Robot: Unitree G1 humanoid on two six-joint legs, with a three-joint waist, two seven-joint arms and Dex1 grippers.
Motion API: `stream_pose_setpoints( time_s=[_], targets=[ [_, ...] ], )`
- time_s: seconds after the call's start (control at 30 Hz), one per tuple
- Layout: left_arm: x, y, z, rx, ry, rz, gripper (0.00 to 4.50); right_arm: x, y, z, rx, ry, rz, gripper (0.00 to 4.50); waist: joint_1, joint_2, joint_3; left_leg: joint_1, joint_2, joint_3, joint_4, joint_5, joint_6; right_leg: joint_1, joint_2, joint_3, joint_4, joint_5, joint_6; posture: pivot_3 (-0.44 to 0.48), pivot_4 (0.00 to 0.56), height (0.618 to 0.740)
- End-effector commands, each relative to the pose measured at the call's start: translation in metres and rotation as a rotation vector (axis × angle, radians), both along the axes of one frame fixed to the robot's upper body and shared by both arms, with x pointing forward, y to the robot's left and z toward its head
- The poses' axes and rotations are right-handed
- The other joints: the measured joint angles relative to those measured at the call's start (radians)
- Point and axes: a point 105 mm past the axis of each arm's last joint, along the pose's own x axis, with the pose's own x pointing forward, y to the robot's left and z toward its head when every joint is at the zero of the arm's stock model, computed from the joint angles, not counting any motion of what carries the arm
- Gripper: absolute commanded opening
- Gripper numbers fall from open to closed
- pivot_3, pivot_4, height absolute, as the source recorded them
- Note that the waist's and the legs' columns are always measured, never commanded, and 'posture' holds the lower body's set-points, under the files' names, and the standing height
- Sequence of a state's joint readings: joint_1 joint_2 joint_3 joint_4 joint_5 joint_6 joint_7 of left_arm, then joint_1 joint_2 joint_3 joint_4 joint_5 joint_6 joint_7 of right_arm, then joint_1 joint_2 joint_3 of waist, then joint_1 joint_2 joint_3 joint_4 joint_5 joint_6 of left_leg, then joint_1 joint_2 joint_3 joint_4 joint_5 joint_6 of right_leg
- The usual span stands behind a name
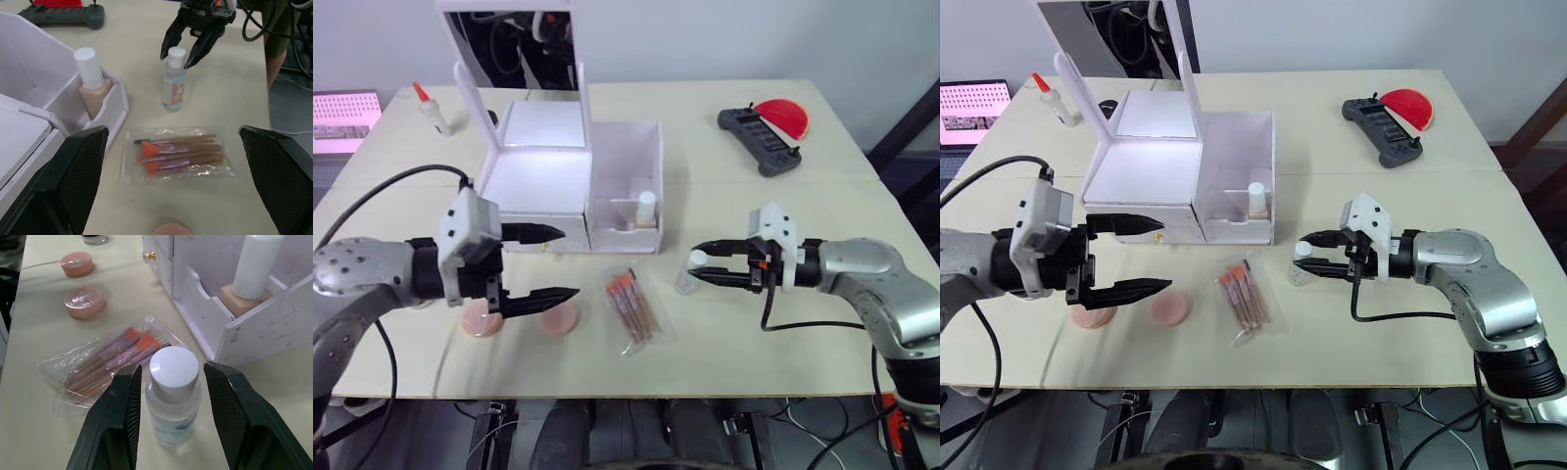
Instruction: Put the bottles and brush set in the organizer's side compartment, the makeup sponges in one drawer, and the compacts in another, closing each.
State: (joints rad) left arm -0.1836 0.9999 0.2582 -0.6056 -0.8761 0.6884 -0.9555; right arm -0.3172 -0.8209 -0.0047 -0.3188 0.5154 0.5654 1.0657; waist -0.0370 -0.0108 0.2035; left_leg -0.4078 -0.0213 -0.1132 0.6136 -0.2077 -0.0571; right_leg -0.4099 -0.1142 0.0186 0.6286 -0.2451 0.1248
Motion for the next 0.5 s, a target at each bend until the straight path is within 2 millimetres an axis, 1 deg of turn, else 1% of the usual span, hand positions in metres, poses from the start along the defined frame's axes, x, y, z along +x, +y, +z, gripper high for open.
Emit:
stream_pose_setpoints(
  time_s=[0.03, 0.1, 0.13, 0.33, 0.37, 0.5],
  targets=[
    [-0.001, 0.0, 0.006, 0.002, -0.04, 0.001, 4.5, -0.001, 0.001, 0.008, 0.029, -0.019, 0.005, 1.85, 0.0, 0.0, 0.0, 0.0, 0.0, 0.0, 0.0, 0.0, 0.0, 0.0, 0.0, 0.0, 0.0, 0.0, 0.0, 0.0, 0.15, 0.74],
    [-0.001, 0.001, 0.006, 0.007, -0.038, 0.005, 4.5, -0.001, 0.001, 0.005, 0.026, -0.014, 0.002, 1.28, 0.0, 0.0, 0.0, 0.0, 0.0, 0.0, 0.0, 0.0, 0.0, 0.0, 0.0, 0.0, 0.0, 0.0, 0.0, 0.0, 0.15, 0.74],
    [-0.001, 0.001, 0.005, 0.009, -0.037, 0.006, 4.5, -0.001, 0.001, 0.005, 0.028, -0.012, 0.002, 0.82, 0.0, 0.0, 0.0, 0.0, 0.0, 0.0, 0.0, 0.0, 0.0, 0.0, 0.0, 0.0, 0.0, 0.0, 0.0, 0.0, 0.15, 0.74],
    [0.001, 0.005, 0.006, 0.006, -0.042, 0.027, 4.5, -0.001, 0.004, 0.011, 0.056, -0.028, 0.009, 0.82, -0.001, 0.0, 0.0, 0.0, 0.0, 0.0, 0.0, 0.0, 0.0, 0.0, 0.0, 0.0, 0.0, 0.0, 0.0, 0.0, 0.15, 0.74],
    [0.001, 0.007, 0.007, 0.004, -0.044, 0.035, 4.5, -0.001, 0.004, 0.015, 0.063, -0.031, 0.012, 0.82, 0.0, 0.0, 0.0, 0.0, 0.0, 0.0, 0.0, 0.0, 0.0, 0.0, 0.0, 0.0, 0.0, 0.0, 0.0, 0.0, 0.15, 0.74],
    [0.008, 0.019, 0.008, -0.026, -0.055, 0.117, 4.5, -0.003, 0.004, 0.048, 0.079, -0.015, 0.059, 0.82, -0.006, 0.0, 0.0, 0.0, 0.0, 0.0, 0.0, 0.0, 0.0, 0.0, 0.0, 0.0, 0.0, 0.0, 0.0, 0.0, 0.15, 0.74]
  ],
)
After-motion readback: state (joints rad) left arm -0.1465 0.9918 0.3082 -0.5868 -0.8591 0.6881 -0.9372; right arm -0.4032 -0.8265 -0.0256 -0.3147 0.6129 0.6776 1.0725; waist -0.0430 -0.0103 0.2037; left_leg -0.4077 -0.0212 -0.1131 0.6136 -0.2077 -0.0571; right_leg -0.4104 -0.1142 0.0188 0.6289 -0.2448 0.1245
